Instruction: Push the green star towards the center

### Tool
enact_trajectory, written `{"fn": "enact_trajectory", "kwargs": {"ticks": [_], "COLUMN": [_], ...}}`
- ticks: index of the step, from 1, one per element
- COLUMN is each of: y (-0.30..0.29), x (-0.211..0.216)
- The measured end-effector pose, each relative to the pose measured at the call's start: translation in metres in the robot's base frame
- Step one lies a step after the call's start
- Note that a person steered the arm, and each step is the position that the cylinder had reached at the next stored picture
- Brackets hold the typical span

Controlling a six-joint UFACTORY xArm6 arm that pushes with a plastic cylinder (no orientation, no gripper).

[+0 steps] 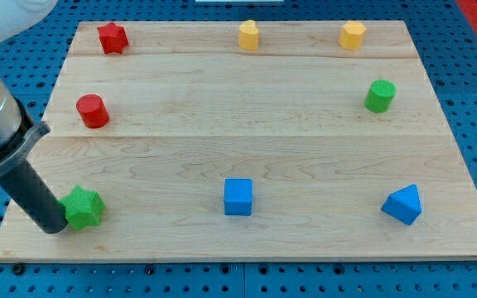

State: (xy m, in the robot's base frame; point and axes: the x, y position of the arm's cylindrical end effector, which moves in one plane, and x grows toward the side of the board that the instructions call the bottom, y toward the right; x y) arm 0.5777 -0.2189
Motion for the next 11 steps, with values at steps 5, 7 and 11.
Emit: {"fn": "enact_trajectory", "kwargs": {"ticks": [5, 7, 11], "y": [0.116, 0.050, 0.101], "x": [-0.046, -0.058, -0.061]}}
